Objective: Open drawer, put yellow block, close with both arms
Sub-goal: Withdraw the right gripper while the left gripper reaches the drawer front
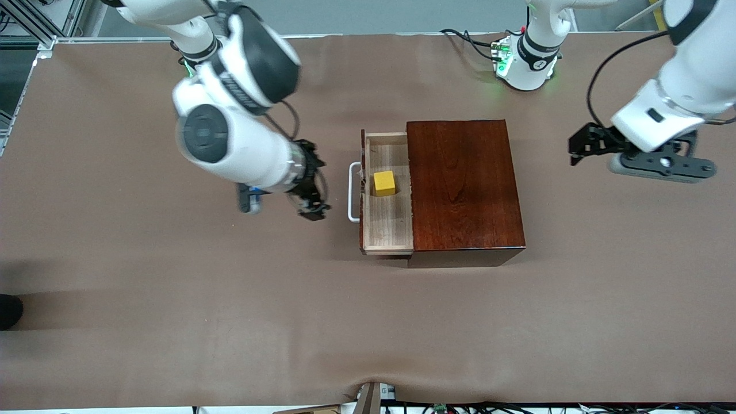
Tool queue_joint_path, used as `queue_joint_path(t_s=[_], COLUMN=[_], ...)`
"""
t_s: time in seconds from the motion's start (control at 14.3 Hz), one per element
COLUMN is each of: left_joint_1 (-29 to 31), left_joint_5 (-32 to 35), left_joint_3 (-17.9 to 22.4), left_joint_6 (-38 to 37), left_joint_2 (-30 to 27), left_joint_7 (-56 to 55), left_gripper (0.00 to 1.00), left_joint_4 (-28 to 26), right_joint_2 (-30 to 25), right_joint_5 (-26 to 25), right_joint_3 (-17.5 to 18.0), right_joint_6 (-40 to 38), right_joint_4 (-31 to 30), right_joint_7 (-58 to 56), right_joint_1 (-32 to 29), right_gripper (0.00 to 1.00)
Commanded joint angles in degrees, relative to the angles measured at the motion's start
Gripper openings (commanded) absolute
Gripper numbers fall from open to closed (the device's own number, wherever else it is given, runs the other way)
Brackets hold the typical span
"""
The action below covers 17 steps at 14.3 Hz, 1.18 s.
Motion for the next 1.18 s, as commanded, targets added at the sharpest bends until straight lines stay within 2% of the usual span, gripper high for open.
queue_joint_path(t_s=[0.0,0.07,0.21,0.49,0.91,1.12], left_joint_1=[-0.1,-0.4,-3.0,-14.1,-25.8,-31.2], left_joint_5=[-1.9,-2.4,-2.3,-1.9,1.2,1.2], left_joint_3=[-4.2,-5.5,-7.8,-7.8,-6.6,-3.2], left_joint_6=[1.7,1.7,1.7,3.5,18.1,26.0], left_joint_2=[2.8,4.7,9.0,19.1,31.0,34.0], left_joint_7=[-3.6,-5.8,-16.8,-40.4,-63.7,-70.5], left_gripper=[1.00,1.00,1.00,1.00,1.00,1.00], left_joint_4=[1.5,3.0,6.0,13.5,19.4,20.2], right_joint_2=[-2.4,-3.3,-4.9,-8.1,-11.3,-14.1], right_joint_5=[0.2,-0.4,-3.1,-8.6,-8.5,-11.5], right_joint_3=[0.7,0.7,0.7,0.7,0.8,0.7], right_joint_6=[-3.2,-3.5,-4.8,-7.6,-15.0,-18.6], right_joint_4=[-0.2,-0.2,-0.2,-0.2,-0.3,-0.5], right_joint_7=[-5.6,-8.3,-14.7,-26.3,-49.0,-60.1], right_joint_1=[-2.7,-3.8,-5.0,-7.7,-15.1,-16.6], right_gripper=[1.00,1.00,1.00,1.00,1.00,1.00])
